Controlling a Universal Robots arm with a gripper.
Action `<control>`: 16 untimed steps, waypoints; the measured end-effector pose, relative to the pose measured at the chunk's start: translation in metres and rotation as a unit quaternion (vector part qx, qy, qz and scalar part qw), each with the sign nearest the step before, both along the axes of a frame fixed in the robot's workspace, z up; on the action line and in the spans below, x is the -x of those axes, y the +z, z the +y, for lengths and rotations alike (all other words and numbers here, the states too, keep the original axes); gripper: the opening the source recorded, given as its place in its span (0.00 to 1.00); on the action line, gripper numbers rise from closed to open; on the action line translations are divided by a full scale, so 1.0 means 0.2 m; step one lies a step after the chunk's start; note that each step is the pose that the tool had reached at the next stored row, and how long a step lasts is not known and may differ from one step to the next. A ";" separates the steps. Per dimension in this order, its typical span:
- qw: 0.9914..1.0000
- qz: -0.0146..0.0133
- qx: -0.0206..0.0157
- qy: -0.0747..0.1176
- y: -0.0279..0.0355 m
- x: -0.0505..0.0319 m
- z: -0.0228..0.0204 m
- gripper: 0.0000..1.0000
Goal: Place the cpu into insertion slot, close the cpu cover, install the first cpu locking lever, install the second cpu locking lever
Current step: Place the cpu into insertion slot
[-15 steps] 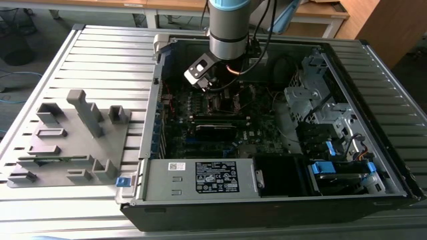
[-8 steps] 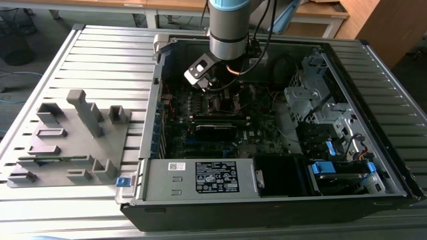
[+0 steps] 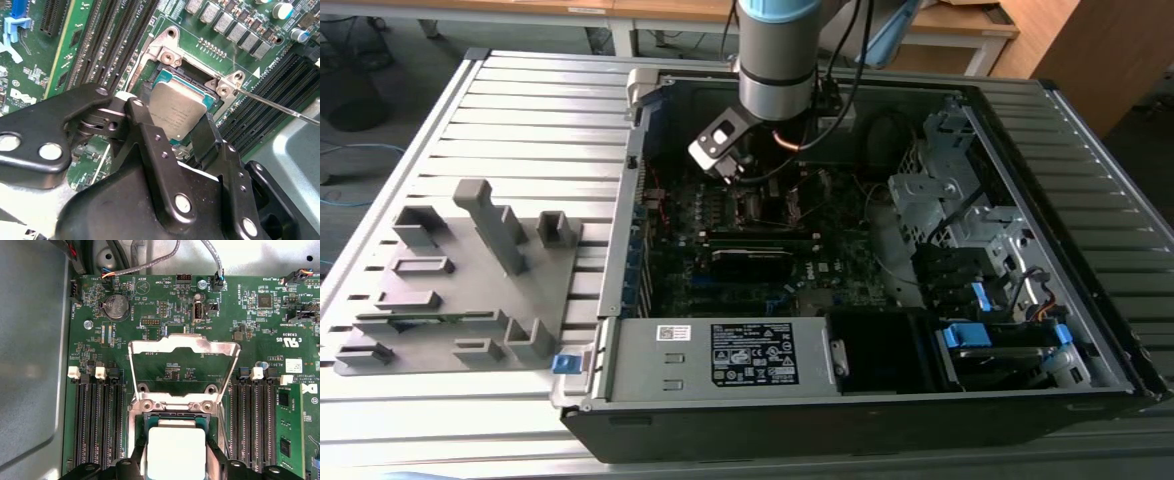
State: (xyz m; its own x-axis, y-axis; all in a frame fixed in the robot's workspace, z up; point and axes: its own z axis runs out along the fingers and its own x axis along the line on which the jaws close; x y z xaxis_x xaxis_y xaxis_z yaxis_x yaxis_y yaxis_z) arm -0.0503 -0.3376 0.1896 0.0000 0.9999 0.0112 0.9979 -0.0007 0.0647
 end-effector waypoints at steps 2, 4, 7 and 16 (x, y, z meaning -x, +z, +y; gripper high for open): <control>1.000 0.000 0.000 0.000 0.000 0.000 0.000 0.62; 1.000 0.000 0.001 0.000 0.002 0.001 -0.001 0.62; 1.000 0.000 0.001 0.000 0.004 0.001 -0.001 0.62; 1.000 0.000 0.001 0.000 0.079 0.001 0.001 0.62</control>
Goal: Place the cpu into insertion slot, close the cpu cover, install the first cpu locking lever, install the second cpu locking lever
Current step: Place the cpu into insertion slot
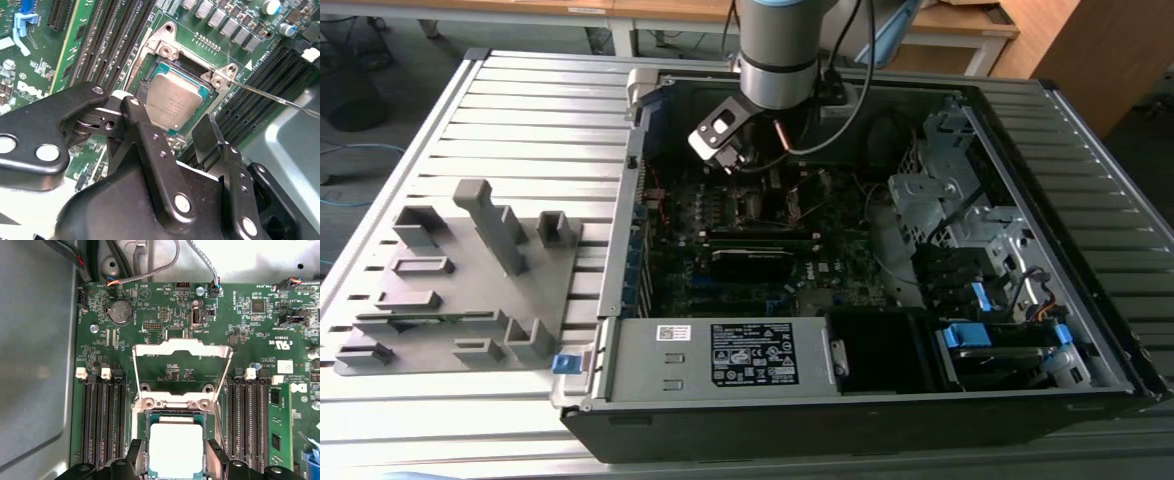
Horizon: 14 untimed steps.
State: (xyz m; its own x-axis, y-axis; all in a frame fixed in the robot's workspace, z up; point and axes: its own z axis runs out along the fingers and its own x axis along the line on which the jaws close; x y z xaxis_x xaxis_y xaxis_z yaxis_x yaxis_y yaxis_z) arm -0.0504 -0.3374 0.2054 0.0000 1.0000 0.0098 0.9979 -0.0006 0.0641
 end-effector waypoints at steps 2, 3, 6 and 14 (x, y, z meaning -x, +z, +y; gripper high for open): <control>1.000 0.000 0.000 0.000 0.016 0.000 0.001 0.62; 1.000 0.000 0.000 0.000 0.023 0.000 0.001 0.62; 1.000 0.000 0.000 0.000 0.035 0.000 0.002 0.62; 1.000 0.000 0.000 0.000 0.035 0.000 0.001 0.62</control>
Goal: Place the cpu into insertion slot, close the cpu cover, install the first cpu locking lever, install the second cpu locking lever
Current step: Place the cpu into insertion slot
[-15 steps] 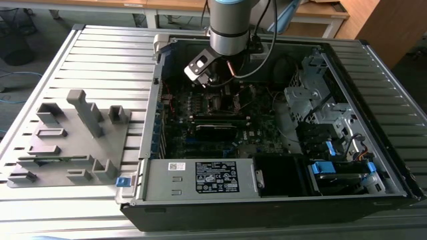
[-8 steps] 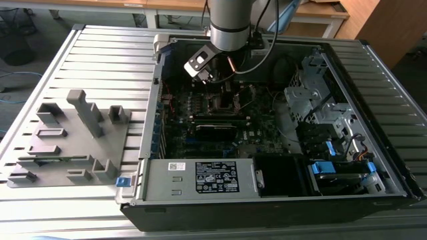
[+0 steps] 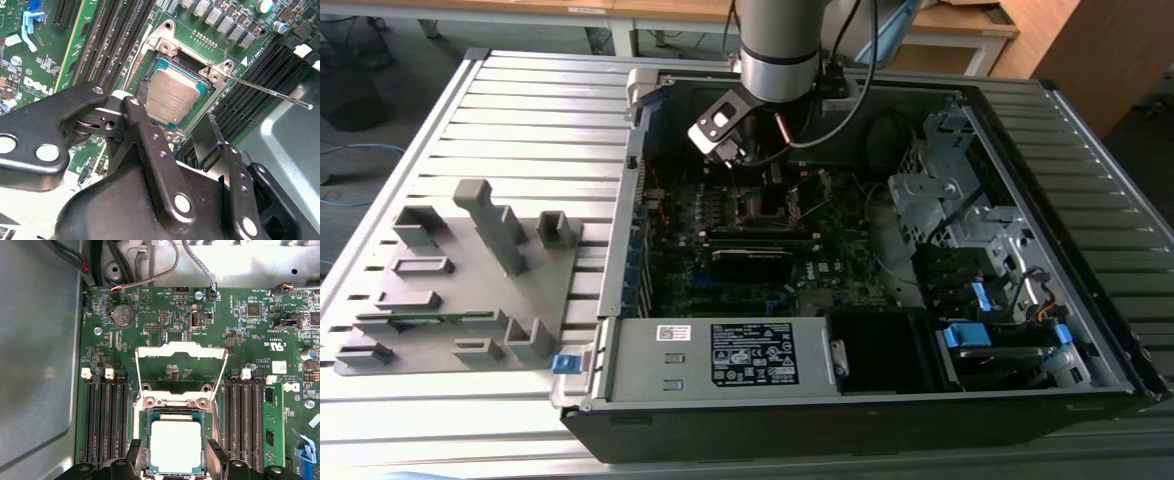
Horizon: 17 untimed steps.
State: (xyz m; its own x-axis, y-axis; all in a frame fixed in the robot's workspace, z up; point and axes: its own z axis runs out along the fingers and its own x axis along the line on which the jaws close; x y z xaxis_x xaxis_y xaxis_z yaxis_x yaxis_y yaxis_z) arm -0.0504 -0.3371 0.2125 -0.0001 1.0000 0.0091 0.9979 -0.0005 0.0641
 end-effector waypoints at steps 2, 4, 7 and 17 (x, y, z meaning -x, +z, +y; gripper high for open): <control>1.000 0.000 0.000 0.000 0.000 0.000 0.000 0.60; 1.000 0.000 0.000 0.000 0.000 0.000 0.000 0.54; 1.000 0.000 0.000 0.000 0.000 0.000 0.000 0.42; 1.000 0.000 0.000 0.000 0.000 0.000 0.000 0.10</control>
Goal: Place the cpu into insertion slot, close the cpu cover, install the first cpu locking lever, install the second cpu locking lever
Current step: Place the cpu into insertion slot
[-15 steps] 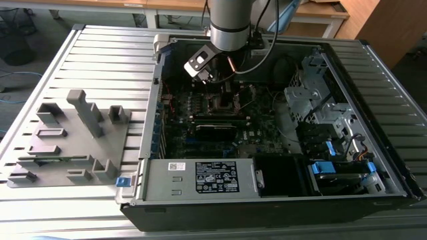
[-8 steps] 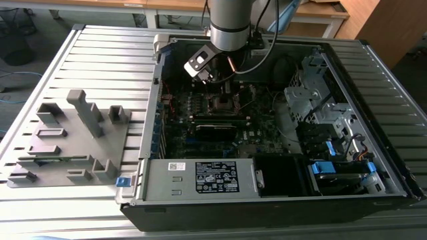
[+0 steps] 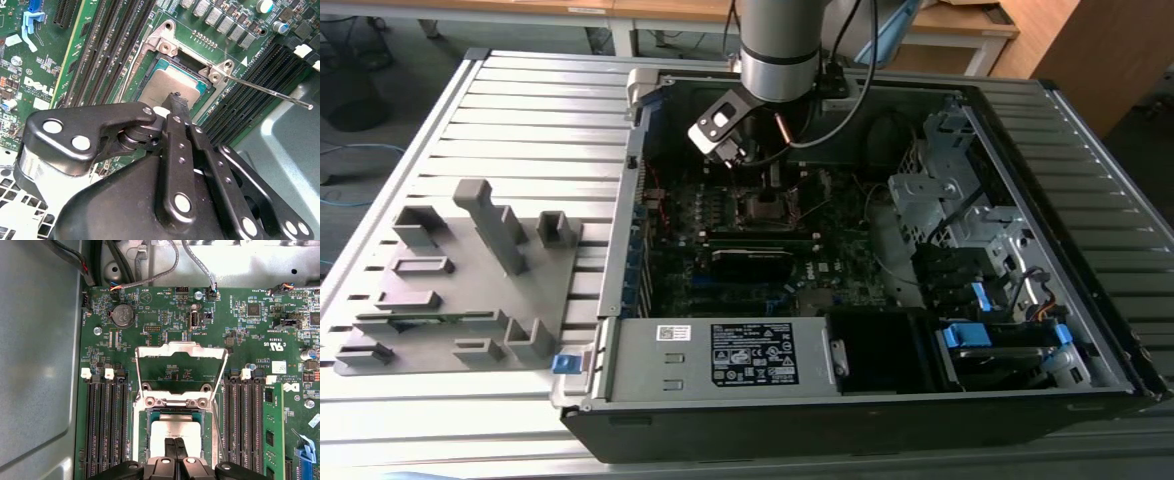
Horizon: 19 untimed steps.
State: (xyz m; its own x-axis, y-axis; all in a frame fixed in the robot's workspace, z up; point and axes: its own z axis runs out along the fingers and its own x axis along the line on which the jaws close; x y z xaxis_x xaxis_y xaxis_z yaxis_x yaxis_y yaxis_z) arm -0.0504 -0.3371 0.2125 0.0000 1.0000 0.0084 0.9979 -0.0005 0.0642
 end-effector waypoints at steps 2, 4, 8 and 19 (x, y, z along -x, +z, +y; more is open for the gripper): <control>1.000 0.000 0.000 0.000 0.000 0.000 0.000 0.10; 1.000 0.000 0.000 0.000 0.000 0.000 0.000 0.10; 1.000 0.000 0.000 0.000 0.000 0.000 0.000 0.10; 1.000 0.001 -0.004 0.000 -0.006 0.000 0.000 0.10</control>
State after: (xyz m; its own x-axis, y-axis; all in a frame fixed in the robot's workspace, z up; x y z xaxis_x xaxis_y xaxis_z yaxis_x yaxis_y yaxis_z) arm -0.0504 -0.3371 0.2112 0.0000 0.9999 0.0161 0.9981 -0.0010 0.0621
